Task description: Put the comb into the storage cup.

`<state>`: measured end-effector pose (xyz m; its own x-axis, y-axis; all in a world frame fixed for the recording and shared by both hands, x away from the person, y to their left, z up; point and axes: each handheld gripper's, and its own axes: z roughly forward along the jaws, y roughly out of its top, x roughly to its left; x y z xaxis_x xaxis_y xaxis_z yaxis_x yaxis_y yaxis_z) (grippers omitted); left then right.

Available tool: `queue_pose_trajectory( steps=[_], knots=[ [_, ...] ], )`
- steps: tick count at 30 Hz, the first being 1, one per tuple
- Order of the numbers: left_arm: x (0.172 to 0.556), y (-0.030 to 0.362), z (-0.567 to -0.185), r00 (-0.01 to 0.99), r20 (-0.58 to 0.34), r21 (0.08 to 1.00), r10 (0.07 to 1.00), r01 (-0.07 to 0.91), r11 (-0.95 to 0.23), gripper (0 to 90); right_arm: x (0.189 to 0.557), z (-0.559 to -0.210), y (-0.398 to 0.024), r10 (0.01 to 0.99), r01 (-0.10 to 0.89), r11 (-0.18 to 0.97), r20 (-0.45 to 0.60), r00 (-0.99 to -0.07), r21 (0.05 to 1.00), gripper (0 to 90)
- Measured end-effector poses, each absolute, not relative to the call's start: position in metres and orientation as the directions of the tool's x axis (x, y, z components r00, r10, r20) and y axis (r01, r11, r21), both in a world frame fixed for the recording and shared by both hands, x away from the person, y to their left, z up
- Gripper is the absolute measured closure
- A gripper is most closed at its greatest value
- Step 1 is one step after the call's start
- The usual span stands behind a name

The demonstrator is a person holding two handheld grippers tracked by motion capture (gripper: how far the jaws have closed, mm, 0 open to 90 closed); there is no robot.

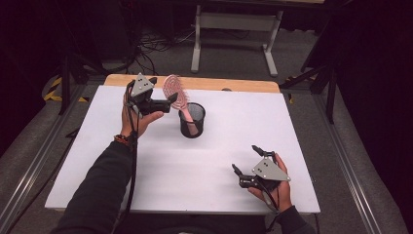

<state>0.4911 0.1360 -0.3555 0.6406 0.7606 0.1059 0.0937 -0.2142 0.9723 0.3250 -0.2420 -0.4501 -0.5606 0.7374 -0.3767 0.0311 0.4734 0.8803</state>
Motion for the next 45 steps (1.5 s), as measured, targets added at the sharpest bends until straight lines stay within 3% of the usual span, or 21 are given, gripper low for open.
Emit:
queue_pose_trajectory(
  steps=[6, 25, 45],
  knots=[
    [0.486, 0.134, -0.354, 0.659, 0.149, 0.963, 0.737, 0.071, -0.258, 3.4, 0.324, -0.45, -0.242, 0.734, 0.025, 0.47, -0.375, -0.565, 0.882, 12.3],
    [0.455, 0.126, -0.347, 0.71, 0.259, 0.94, 0.655, -0.03, -0.339, 3.3, 0.323, -0.45, -0.241, 0.729, 0.019, 0.475, -0.381, -0.569, 0.88, 12.2],
    [0.428, 0.134, -0.356, 0.729, 0.308, 0.919, 0.611, -0.063, -0.389, 4.4, 0.323, -0.45, -0.239, 0.726, 0.021, 0.481, -0.384, -0.57, 0.877, 12.1]
  ],
)
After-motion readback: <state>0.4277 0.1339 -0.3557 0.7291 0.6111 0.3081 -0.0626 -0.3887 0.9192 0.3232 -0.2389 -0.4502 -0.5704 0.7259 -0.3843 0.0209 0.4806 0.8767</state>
